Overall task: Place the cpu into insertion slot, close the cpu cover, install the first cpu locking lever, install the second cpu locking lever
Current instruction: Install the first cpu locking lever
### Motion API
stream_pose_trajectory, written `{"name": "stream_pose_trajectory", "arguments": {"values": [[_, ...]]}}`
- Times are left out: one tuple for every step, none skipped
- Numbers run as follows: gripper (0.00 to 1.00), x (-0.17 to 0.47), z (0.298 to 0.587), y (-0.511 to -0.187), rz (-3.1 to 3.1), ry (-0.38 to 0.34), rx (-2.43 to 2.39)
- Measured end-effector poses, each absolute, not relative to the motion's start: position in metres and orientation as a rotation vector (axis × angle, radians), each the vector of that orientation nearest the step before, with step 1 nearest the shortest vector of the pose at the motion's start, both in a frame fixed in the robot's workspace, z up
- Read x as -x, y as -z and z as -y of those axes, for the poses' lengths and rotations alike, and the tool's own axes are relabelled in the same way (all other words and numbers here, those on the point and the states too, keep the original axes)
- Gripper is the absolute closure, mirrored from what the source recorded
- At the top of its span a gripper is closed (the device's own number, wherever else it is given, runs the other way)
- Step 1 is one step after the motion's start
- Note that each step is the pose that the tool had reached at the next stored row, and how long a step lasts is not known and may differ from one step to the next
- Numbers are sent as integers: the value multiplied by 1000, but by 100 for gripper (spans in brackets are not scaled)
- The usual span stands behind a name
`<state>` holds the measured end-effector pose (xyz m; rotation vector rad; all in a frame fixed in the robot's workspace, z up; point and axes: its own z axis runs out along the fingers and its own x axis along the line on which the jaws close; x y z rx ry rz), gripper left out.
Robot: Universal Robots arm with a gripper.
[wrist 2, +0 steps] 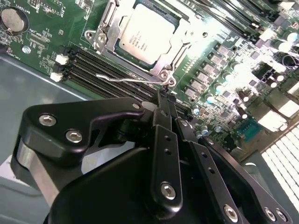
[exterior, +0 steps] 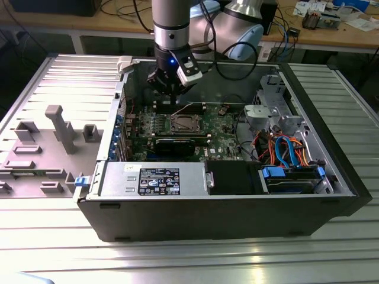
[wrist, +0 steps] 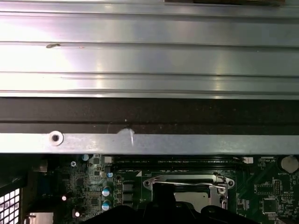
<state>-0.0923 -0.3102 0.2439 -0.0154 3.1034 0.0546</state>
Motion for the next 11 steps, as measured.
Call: {"name": "stream_pose_trajectory", "arguments": {"values": [[89,92,310,-243,-3103,-55,15],[89,91,310,-242,-3103,-54,16],[89,89,309,-239,-3103,-55,16],[89,86,308,-237,-3104,-50,17],[89,85,308,-236,-3104,-47,18],[89,84,307,-235,-3104,-46,18],[89,82,306,-234,-3104,-46,19],[89,81,305,-234,-3104,-45,21],[89,79,303,-233,-3104,-45,23],[89,78,303,-233,-3104,-44,23],[89,77,302,-233,-3104,-44,23]]}}
